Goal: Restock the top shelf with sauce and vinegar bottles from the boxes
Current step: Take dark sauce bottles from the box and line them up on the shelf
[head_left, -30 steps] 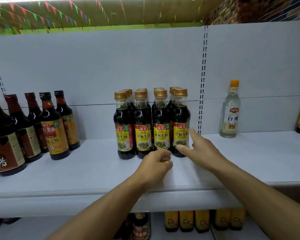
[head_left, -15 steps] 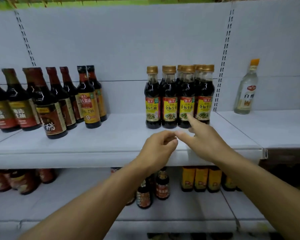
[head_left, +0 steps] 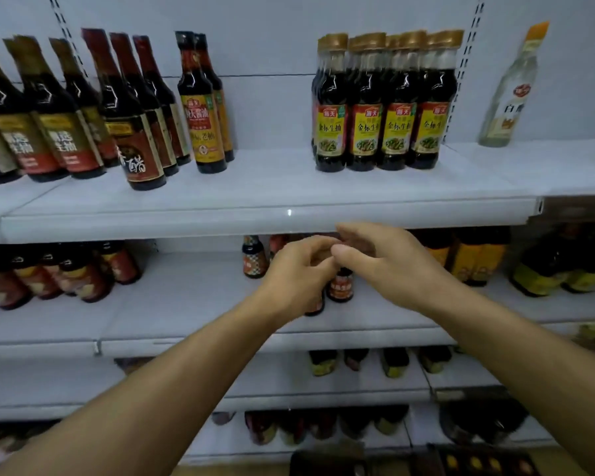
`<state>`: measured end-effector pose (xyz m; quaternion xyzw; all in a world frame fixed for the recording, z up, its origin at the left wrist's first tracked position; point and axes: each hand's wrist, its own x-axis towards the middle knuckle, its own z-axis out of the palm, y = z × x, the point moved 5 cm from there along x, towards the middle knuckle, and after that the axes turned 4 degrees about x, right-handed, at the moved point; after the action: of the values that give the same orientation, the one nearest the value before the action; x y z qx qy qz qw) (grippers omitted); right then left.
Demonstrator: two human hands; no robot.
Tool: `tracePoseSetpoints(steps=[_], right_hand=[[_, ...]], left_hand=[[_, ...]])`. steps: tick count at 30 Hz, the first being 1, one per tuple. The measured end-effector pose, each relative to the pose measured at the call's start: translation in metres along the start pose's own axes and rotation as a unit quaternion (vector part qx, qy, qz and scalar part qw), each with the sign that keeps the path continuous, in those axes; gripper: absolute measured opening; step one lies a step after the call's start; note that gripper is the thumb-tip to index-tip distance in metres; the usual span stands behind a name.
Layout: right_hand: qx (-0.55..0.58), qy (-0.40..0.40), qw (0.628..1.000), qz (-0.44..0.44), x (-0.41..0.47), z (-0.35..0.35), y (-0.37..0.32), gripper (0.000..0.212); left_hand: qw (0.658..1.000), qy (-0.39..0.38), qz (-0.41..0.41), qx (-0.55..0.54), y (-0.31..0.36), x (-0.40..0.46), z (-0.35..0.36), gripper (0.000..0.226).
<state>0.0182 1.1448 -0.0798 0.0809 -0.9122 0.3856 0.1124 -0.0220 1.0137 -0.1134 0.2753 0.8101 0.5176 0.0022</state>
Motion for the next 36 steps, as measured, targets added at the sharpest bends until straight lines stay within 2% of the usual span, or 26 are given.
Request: tracePoseSetpoints(steps=[9,13,20,30,36], right_hand=[[0.028,-0.064,0.997,-0.022,-0.016,0.055,0.014,0.023],[0.025,-0.089,0.996,-0.005,-0.015,0.072,0.037,0.025],[0.009,-0.170,0.985,0.040,-0.028,0.115,0.089,0.029],[0.039,-0.264,0.960,0.086,-0.067,0.186,0.166,0.023],[0.041,-0.294,0.947,0.121,-0.089,0.227,0.227,0.031]], left_hand=[[0.997,-0.009,-0.070,-0.008,-0.043,-0.045,0.001,0.022],[0.995,-0.002,-0.095,-0.004,-0.063,-0.050,0.013,0.020],[0.981,-0.020,-0.191,-0.023,-0.116,-0.078,0.049,0.018],[0.950,-0.039,-0.304,-0.063,-0.202,-0.120,0.116,0.016],[0.932,-0.058,-0.354,-0.056,-0.256,-0.139,0.161,0.014]])
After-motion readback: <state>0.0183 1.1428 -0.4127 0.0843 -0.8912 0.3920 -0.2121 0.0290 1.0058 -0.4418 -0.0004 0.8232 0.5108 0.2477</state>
